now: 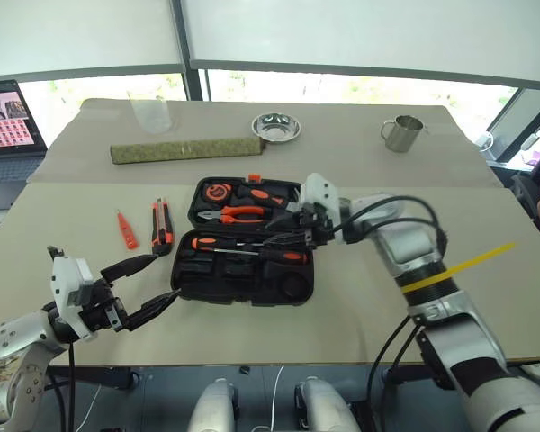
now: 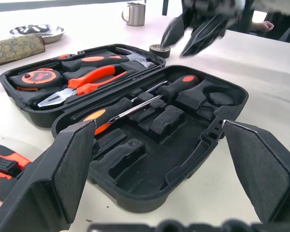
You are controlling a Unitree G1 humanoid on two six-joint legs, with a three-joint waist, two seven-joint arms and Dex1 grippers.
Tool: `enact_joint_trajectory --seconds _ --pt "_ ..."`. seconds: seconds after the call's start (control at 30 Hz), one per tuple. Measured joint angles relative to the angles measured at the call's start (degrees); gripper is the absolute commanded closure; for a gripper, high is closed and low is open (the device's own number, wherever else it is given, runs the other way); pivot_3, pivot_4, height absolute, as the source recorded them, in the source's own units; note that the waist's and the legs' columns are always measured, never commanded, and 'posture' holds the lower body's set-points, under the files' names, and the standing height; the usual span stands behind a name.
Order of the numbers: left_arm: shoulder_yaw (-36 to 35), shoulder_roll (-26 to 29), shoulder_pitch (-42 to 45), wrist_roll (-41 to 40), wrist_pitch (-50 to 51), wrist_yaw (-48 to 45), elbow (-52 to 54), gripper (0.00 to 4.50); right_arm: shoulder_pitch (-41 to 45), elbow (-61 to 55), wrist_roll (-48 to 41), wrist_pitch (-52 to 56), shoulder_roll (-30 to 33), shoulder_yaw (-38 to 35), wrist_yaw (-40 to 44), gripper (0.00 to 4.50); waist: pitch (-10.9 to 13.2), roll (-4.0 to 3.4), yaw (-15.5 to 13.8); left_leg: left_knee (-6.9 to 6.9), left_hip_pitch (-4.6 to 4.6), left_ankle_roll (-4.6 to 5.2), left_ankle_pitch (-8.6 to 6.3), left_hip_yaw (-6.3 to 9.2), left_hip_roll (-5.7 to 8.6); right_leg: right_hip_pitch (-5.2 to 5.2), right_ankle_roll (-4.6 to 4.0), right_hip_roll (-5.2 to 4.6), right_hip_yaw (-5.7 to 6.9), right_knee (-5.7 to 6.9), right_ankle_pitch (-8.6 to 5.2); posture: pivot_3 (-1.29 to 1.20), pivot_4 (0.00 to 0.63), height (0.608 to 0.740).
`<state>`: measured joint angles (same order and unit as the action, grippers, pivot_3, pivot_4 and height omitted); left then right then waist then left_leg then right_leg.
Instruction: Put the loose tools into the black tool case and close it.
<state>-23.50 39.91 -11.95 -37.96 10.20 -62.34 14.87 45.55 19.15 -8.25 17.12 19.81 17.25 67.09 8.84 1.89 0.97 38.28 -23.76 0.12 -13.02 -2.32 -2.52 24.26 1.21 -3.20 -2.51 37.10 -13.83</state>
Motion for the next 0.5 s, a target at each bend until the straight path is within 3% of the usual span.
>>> enact_joint_trajectory --seconds 0.07,0.5 --pt "0.0 0.1 0.0 0.2 0.0 0.1 0.0 0.0 -0.2 1.3 1.2 -1.5 -0.7 0.9 -0.9 4.41 0.0 0.0 -0.1 0.0 0.0 0.0 0.0 0.0 0.01 0.0 0.0 0.0 0.0 0.0 0.0 0.0 0.15 0.74" --pt "-0.3 0.2 -2.1 1.9 0.1 1.3 0.0 0.0 3.3 9.2 7.0 -5.4 -3.5 4.6 -1.4 4.41 0.0 0.01 0.3 -0.1 0.37 -0.01 0.0 -0.09 -0.1 -0.18 -0.07 0.05 -0.02 0.02 0.02 0.0 0.15 0.74"
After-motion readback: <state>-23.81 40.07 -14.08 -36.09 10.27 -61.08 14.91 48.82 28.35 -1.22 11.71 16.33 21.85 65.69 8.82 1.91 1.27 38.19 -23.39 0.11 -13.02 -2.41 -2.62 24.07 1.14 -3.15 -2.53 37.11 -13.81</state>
